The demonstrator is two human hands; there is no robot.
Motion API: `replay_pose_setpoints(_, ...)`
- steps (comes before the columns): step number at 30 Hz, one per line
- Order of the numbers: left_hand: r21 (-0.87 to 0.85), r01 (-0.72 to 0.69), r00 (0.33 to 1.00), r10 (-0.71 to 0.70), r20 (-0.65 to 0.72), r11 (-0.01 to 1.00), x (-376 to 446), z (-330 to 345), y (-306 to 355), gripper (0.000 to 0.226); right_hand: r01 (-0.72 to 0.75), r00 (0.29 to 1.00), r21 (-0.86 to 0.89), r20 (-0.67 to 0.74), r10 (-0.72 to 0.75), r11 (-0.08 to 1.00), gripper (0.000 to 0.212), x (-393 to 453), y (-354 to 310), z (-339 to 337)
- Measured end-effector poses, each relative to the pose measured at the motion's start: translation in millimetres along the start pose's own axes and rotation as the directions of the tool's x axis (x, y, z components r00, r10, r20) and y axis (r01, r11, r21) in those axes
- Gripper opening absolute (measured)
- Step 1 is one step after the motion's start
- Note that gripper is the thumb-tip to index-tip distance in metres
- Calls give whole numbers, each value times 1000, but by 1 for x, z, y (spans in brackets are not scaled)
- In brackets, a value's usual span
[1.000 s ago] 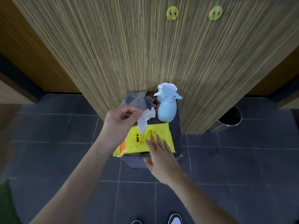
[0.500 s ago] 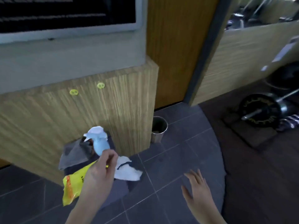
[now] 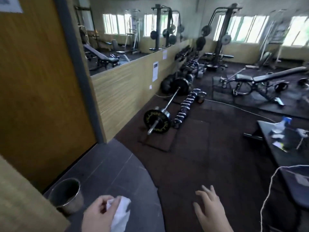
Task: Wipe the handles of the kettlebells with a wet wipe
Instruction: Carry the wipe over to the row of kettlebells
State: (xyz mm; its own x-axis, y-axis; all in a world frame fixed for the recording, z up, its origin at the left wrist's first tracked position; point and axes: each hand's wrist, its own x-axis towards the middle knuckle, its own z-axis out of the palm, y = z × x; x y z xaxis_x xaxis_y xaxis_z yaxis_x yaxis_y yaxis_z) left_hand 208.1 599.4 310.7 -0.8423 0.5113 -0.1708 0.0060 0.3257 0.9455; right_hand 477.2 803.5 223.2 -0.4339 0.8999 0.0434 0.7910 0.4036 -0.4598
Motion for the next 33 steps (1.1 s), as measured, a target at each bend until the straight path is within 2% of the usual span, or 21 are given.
replay_pose_setpoints(2,52,-87,996,89,-22,995,11,54,18,29,-22,998,-26,-57,20,999,49,27,41,-32)
replay_pose_setpoints(5,104,-182,982,176,69,978,28,123,44,20,-38,995,-56,-92,32,998,45,70,95,-70)
replay_pose_setpoints(10,136,-397,913,376,160,908,75,221,95,17,-78,986,-72,-152,67,994,35,151,149,-112)
replay_pose_setpoints(13,121,-399,909,375,183,909,118,276,121,14,-84,981,-71,-178,70,994,28,216,165,-121)
replay_pose_setpoints(19,159,-437,888,398,230,885,240,386,155,19,-64,984,-8,-170,61,998,35,379,175,-122)
replay_pose_setpoints(23,258,-440,894,395,211,860,329,448,185,18,-110,990,20,-91,112,994,39,480,172,-122)
replay_pose_setpoints(29,301,-434,901,404,159,849,442,547,237,19,-105,994,-3,-20,105,995,40,624,181,-122)
replay_pose_setpoints(33,211,-234,972,230,44,949,502,614,261,22,-110,993,10,42,109,994,41,711,210,-115)
